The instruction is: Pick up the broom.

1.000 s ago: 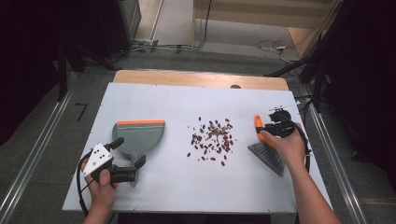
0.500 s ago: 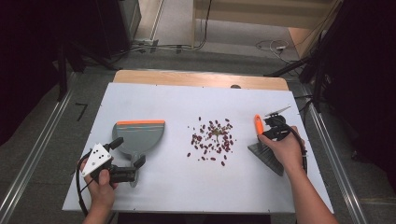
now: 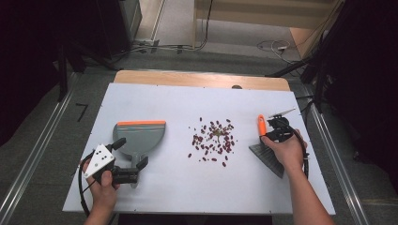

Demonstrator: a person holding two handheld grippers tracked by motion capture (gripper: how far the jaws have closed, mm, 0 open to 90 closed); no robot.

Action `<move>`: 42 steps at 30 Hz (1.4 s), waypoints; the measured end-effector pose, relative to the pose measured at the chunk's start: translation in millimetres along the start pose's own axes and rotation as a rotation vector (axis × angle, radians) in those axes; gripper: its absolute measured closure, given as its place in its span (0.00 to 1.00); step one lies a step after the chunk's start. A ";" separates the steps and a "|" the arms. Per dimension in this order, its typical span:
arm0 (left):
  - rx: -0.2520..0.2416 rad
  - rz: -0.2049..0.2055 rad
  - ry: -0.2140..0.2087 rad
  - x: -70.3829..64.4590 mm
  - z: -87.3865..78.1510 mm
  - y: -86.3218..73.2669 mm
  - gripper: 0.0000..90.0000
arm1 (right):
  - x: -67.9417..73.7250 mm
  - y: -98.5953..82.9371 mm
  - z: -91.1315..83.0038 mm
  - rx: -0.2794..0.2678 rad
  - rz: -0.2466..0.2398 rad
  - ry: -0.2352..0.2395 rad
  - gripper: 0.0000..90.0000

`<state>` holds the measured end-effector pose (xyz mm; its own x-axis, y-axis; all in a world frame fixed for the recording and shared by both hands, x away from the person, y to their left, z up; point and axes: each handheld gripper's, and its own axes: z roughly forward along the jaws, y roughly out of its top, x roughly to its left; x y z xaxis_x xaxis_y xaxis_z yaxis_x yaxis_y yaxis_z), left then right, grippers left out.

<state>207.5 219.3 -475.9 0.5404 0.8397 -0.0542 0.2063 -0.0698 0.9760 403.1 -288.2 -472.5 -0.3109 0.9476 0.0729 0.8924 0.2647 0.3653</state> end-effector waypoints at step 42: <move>-0.029 0.068 -0.103 -41.1 35.9 34.5 0.01 | 23.8 -64.4 -99.7 -0.967 0.016 0.270 0.77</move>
<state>221.7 163.1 -447.6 0.6336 0.7737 -0.0081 0.1439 -0.1076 0.9837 305.7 -300.5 -401.8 -0.4718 0.8460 0.2485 0.2852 -0.1202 0.9509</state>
